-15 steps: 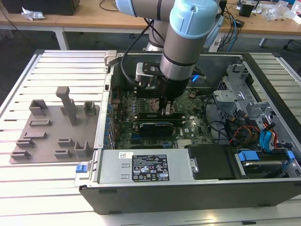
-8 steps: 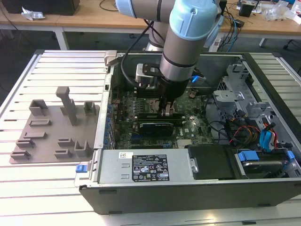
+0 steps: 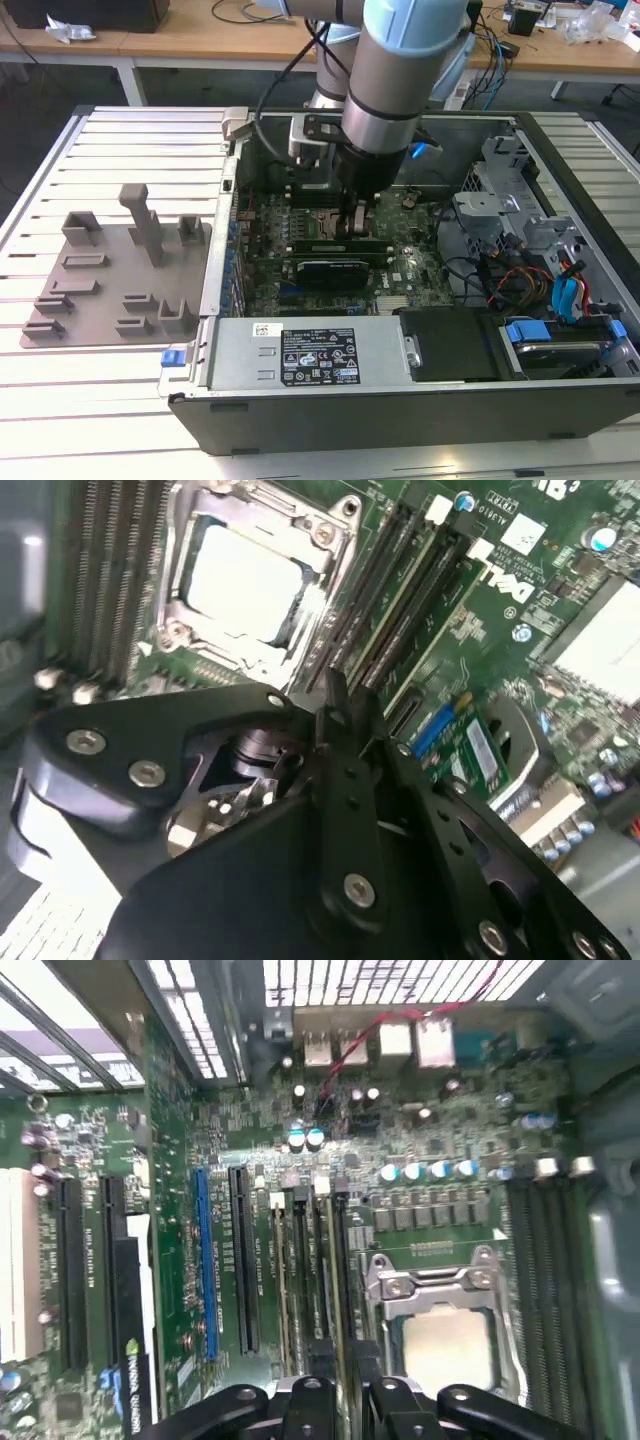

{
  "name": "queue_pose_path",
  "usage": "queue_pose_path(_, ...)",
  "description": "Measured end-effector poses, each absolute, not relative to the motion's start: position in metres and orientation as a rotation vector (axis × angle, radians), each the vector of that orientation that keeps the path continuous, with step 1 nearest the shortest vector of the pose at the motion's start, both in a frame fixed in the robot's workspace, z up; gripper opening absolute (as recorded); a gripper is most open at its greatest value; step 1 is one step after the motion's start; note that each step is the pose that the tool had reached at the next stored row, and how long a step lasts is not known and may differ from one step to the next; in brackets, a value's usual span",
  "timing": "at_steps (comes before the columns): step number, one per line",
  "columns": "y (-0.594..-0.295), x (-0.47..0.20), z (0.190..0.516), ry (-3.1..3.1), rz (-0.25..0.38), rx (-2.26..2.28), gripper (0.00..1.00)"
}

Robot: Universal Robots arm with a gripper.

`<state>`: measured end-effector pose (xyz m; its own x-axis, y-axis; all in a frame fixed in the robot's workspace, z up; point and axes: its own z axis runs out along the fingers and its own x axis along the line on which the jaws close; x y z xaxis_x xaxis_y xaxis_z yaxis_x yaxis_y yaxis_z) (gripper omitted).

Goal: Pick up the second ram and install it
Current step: 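Insert the second ram into the second slot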

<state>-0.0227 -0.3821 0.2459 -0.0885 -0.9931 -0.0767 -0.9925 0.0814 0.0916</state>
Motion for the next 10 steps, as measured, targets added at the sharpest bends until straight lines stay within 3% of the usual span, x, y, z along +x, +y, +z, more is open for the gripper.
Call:
queue_pose_path(1,-0.379,-0.023,0.256,-2.306,-0.187,2.117,0.2)
queue_pose_path(2,-0.376,-0.023,0.267,-2.304,-0.182,2.115,0.1)
queue_pose_path(4,-0.371,-0.023,0.27,-2.279,-0.138,2.108,0.1)
queue_pose_path(10,-0.37,-0.023,0.27,-2.277,-0.136,2.109,0.1)
